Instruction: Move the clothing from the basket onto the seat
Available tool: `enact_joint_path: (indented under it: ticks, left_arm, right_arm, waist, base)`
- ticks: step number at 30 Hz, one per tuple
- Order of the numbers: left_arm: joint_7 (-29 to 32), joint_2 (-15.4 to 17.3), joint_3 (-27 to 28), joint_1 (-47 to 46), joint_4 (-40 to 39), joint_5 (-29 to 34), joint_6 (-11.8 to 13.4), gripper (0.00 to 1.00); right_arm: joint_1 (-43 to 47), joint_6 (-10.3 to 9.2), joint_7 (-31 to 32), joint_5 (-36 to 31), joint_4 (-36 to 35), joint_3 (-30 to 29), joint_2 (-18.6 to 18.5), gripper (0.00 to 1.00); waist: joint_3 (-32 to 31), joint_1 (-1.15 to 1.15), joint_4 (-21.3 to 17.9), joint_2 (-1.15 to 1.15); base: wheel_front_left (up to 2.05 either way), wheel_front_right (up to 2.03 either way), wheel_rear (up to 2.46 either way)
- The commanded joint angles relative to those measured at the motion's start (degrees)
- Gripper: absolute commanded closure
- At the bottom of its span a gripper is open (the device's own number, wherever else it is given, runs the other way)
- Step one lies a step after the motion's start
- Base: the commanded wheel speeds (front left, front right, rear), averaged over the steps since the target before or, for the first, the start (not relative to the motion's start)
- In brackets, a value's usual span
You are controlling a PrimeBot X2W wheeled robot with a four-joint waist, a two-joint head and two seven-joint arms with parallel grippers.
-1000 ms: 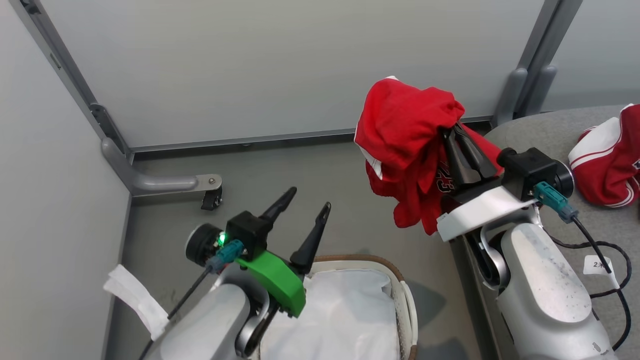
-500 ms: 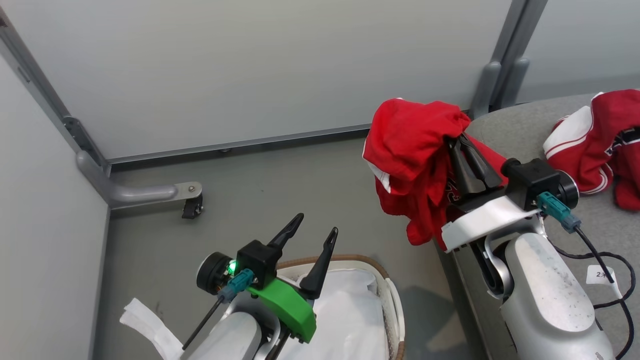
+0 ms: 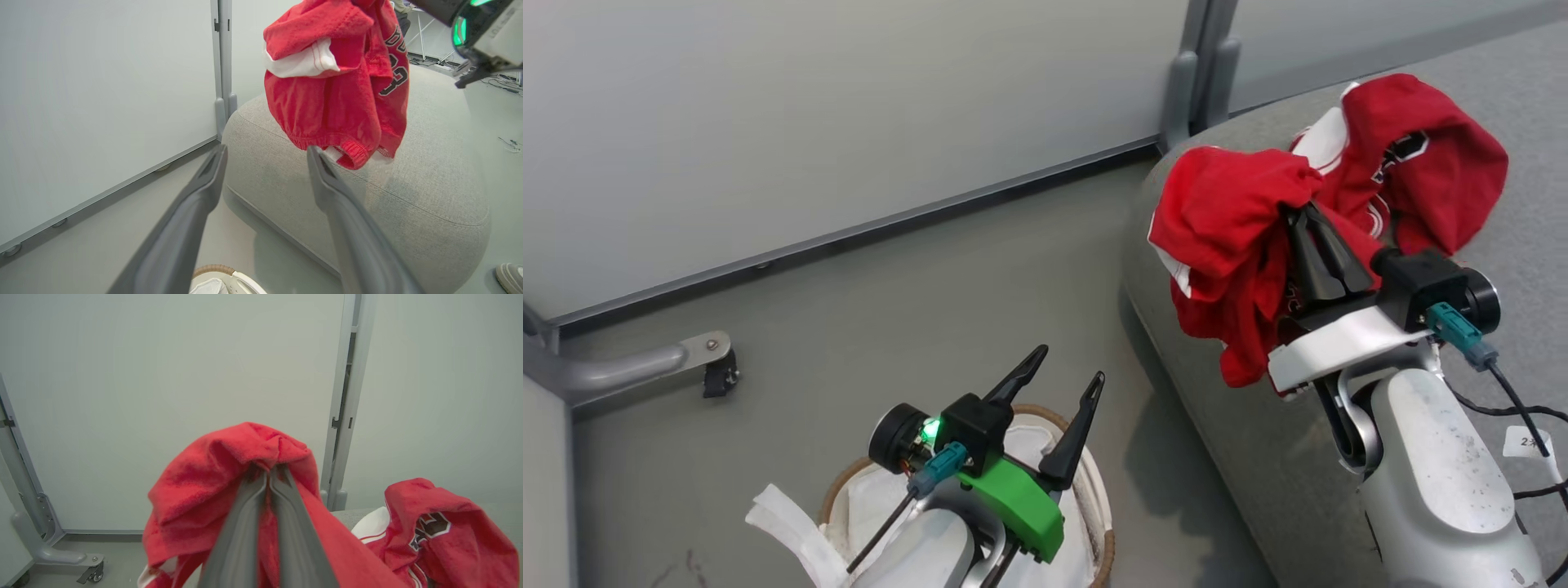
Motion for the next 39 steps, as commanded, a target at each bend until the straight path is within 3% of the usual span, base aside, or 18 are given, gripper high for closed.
enact_joint_path:
  ticks: [1,10,17,28,34,39]
  left_arm:
    - [0.0,0.1,-0.1,-1.3,-0.3,0.2,-0.3,0.00]
    - [0.0,0.6,-2.0,-2.6,-1.1,0.6,-0.3,0.00]
    - [0.0,2.0,-3.4,-5.2,-2.1,1.4,-0.3,0.00]
    - [0.0,4.0,-3.0,-11.0,-4.2,4.4,-0.3,0.00]
    - [0.0,4.6,-2.3,-12.6,-6.0,6.2,-0.3,0.00]
    - [0.0,5.0,-1.5,-12.7,-6.1,6.8,-0.3,0.00]
  right_arm:
    - [-0.4,-0.08,0.0,-0.4,-0.4,-0.6,-0.2,1.00]
    - [-2.0,-0.08,0.0,-2.1,-0.9,-5.3,-0.2,1.00]
    - [-7.7,-0.08,0.0,-7.0,-0.5,-13.1,-0.8,1.00]
    - [-15.3,-0.08,0.0,-12.5,3.1,-28.0,-8.6,1.00]
    - [-17.2,-0.08,0.0,-14.8,7.9,-33.7,-9.3,1.00]
    - [-17.7,-0.08,0.0,-16.2,10.6,-33.7,-8.4,1.00]
  waist:
    - [3.7,0.00,-5.8,0.00]
    - [7.5,0.00,-7.5,0.00]
    - [13.9,0.00,-3.0,0.00]
    - [27.6,0.00,6.3,0.00]
    - [32.4,0.00,8.0,0.00]
    - [33.8,0.00,7.7,0.00]
  base:
    - [0.00,0.00,0.00]
    - [0.00,0.00,0.00]
    - [0.00,0.00,0.00]
    - [0.00,0.00,0.00]
    - [0.00,0.00,0.00]
    - [0.00,0.00,0.00]
